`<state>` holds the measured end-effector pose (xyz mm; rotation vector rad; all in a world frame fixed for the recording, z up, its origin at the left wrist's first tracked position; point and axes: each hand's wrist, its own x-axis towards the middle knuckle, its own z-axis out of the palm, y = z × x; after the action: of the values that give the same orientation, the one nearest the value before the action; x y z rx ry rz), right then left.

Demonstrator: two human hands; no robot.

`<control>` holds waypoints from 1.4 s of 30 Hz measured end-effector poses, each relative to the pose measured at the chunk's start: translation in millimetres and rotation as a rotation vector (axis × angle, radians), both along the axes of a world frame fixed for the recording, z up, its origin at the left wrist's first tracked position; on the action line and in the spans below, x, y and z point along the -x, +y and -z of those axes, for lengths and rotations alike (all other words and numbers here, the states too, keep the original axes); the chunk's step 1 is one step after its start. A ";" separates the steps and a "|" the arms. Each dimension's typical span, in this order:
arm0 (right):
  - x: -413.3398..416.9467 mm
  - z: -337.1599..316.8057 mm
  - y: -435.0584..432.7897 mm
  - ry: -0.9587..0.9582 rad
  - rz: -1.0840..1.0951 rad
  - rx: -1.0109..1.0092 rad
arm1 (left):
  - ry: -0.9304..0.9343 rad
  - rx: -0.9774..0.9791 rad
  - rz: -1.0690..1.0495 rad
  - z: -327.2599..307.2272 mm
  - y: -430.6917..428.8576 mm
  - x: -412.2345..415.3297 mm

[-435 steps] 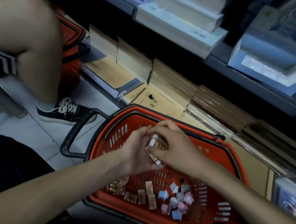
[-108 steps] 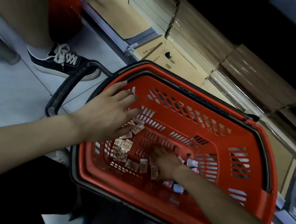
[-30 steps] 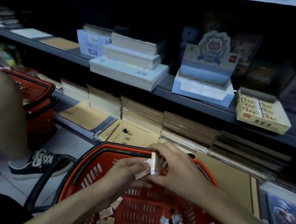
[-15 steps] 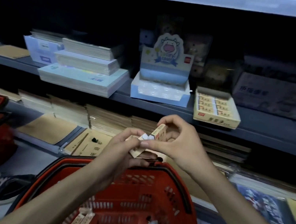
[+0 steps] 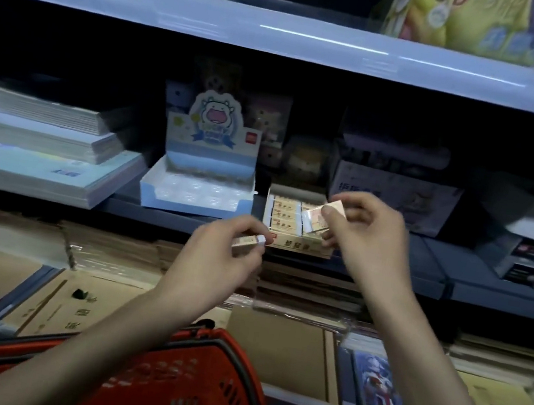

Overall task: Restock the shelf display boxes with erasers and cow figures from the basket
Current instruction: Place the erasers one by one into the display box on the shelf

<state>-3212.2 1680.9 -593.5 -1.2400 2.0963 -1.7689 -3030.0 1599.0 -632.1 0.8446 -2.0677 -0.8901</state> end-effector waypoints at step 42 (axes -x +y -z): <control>-3.8 17.3 -15.2 0.241 0.055 -0.099 | 0.430 -0.671 0.016 -24.4 -27.3 48.9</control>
<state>-3208.3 1665.7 -610.7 -1.4441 2.3358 -1.5835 -3078.9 1571.7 -607.6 0.8670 -1.4069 -1.6559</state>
